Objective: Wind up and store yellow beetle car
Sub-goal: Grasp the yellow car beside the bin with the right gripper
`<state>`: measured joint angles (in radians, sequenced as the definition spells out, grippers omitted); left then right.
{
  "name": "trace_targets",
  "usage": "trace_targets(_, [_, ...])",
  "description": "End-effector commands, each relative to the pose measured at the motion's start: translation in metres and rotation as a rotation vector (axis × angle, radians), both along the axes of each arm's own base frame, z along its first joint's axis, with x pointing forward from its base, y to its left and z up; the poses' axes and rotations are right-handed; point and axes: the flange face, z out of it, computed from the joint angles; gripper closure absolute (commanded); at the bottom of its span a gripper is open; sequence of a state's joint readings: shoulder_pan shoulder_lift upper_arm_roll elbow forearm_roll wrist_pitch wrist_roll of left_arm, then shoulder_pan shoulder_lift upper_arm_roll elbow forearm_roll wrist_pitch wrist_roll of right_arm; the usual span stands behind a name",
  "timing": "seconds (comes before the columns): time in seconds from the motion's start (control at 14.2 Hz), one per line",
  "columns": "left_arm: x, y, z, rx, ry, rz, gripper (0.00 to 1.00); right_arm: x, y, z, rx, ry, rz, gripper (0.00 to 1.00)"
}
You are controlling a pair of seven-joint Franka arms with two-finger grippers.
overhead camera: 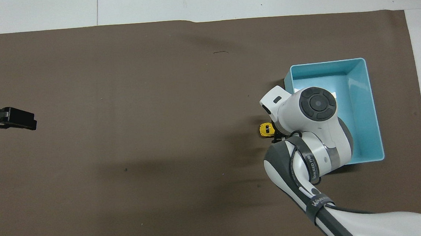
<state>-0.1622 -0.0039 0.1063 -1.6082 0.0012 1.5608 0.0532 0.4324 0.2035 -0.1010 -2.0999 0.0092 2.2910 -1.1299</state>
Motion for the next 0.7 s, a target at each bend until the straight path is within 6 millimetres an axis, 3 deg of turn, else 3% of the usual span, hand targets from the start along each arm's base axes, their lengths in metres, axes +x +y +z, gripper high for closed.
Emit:
trace_targets(0.0, [-0.0064,0.0037,0.0045,-0.016,0.005,0.016,0.00,0.0014,-0.0072,-0.0067,-0.003,-0.008,0.066,0.00])
trace_targets(0.28, [-0.0065,0.0029,0.0045,-0.016,0.005,0.014,0.00,-0.0026,-0.0105,-0.0118,-0.005,0.003,0.072,0.11])
trace_targets(0.42, [-0.0064,0.0037,0.0045,-0.016,0.005,0.016,0.00,-0.0044,-0.0103,-0.0144,-0.005,0.003,0.078,0.28])
trace_targets(0.49, [-0.0064,0.0037,0.0045,-0.016,0.005,0.016,0.00,-0.0049,-0.0104,-0.0150,-0.006,0.004,0.078,0.48])
trace_targets(0.56, [-0.0064,0.0037,0.0045,-0.016,0.005,0.016,0.00,-0.0060,-0.0099,-0.0154,-0.006,0.006,0.077,0.61])
trace_targets(0.63, [-0.0064,0.0037,0.0045,-0.016,0.005,0.016,0.00,-0.0057,-0.0107,-0.0146,-0.006,0.004,0.077,0.61])
